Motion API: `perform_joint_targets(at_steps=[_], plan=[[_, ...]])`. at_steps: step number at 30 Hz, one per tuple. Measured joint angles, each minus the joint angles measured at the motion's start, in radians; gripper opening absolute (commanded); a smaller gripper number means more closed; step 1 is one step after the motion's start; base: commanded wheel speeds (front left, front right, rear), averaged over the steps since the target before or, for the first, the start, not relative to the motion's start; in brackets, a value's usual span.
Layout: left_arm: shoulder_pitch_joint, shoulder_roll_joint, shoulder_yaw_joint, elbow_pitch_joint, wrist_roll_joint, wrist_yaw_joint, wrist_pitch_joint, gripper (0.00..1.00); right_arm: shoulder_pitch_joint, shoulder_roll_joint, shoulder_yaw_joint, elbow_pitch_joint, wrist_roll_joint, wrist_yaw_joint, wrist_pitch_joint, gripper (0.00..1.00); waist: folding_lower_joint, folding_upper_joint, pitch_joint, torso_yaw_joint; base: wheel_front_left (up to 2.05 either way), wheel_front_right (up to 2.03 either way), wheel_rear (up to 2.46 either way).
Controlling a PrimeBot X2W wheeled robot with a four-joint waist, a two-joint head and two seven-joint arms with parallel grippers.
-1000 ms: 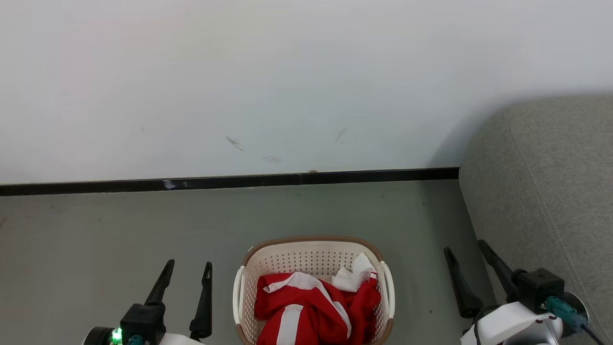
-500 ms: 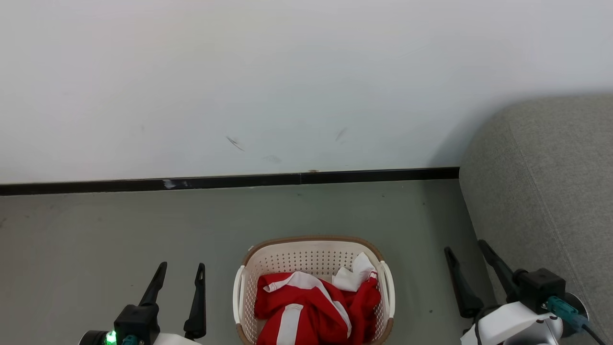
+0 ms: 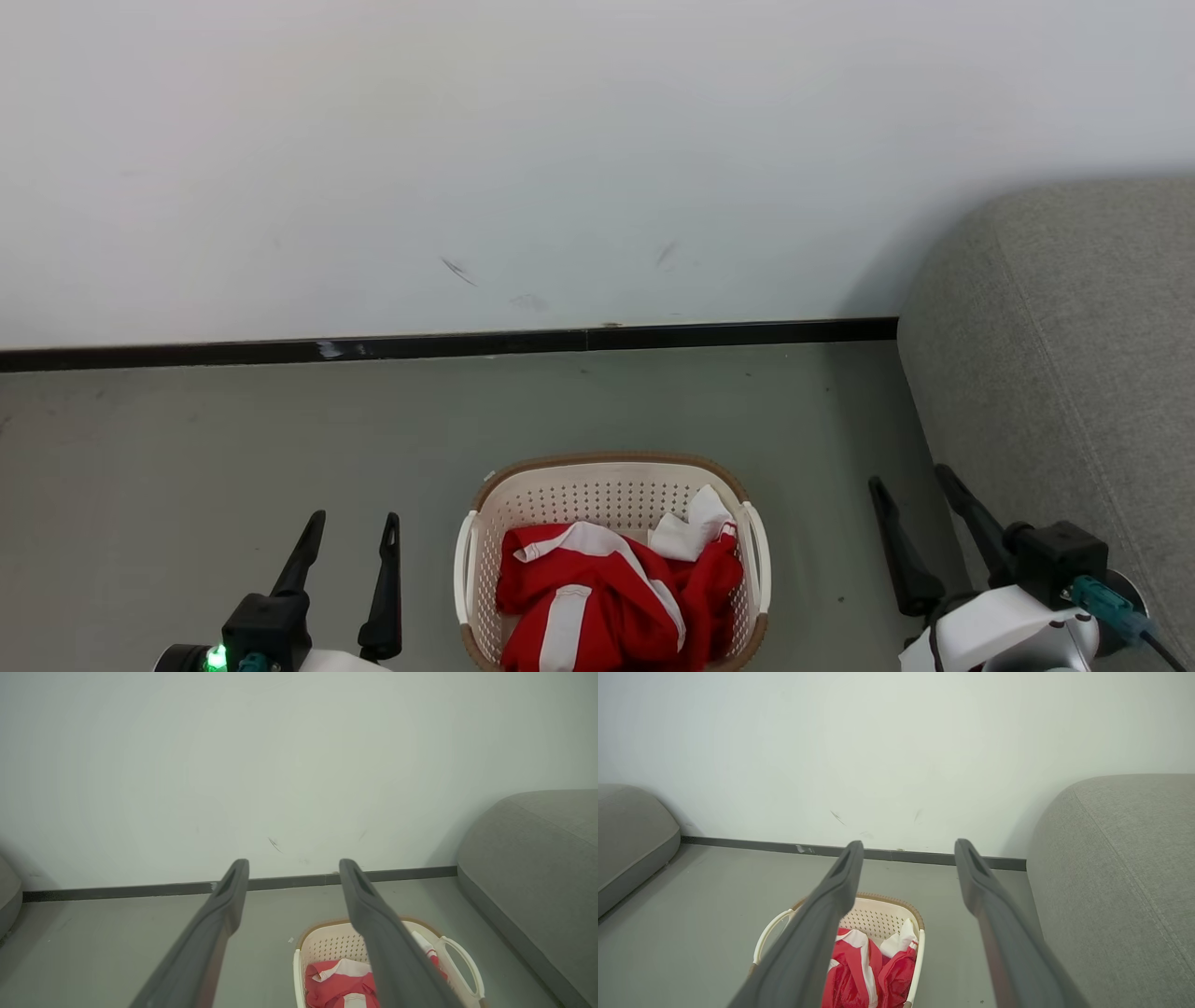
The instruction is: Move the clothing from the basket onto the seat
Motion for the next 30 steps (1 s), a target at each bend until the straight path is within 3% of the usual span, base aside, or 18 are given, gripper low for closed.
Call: perform_joint_targets(at_steps=[16,30], plan=[[0.0,0.004,-0.012,0.021,0.024,-0.003,0.0,1.0,0.006,0.0,0.007,-0.008,0.013,0.0,0.0,1.0,-0.0001,0.0,0.049,-0.002,0.0,0.0,0.0],[-0.089,0.012,-0.069,0.101,0.059,-0.038,0.0,1.0,0.006,0.001,-0.05,-0.065,0.013,0.0,0.0,1.0,-0.0001,0.0,0.136,-0.019,0.0,0.0,0.0]])
